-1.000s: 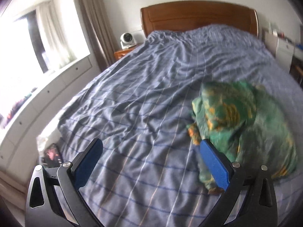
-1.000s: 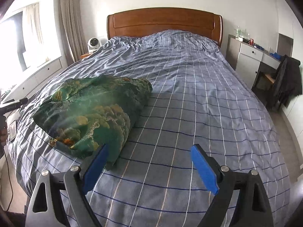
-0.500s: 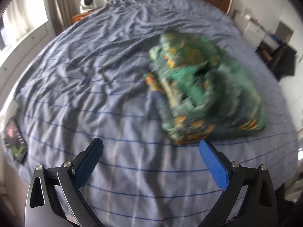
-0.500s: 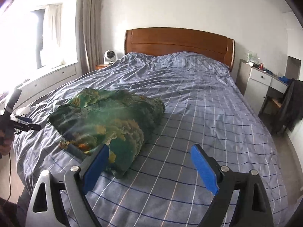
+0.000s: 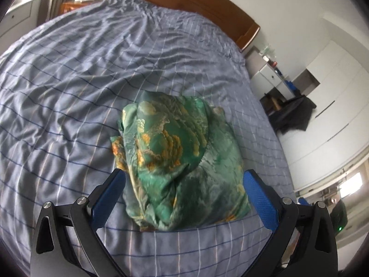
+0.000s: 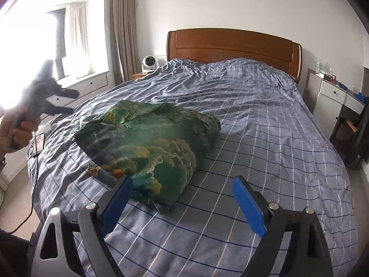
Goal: Fold large clothes
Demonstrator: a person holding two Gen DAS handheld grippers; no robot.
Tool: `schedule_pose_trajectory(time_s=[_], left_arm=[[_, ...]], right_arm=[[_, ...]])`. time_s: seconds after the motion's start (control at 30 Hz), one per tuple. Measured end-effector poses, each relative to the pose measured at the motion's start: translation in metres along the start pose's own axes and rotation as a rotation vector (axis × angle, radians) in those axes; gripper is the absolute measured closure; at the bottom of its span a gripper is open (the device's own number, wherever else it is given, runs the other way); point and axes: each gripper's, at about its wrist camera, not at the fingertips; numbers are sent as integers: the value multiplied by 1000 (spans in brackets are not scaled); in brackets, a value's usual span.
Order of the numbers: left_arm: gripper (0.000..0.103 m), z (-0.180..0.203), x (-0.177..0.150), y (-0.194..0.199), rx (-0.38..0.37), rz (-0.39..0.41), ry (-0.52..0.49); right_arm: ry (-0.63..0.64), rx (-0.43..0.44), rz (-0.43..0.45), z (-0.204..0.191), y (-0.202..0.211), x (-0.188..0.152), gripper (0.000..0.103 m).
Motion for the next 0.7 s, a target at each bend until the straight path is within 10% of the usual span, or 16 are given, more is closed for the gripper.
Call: schedule_pose_trajectory(time_s=[0.7], left_arm=[[1, -36, 9, -15, 32, -29, 99]], right_arm=[[-50, 47, -77, 3, -17, -10, 13]])
Point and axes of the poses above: each gripper's, at about its wrist camera, not at the fingertips, and y roughly against the way its jaws point, z to its right, x to its top, and after that the axes turned 15 degrees about -x, right-handed
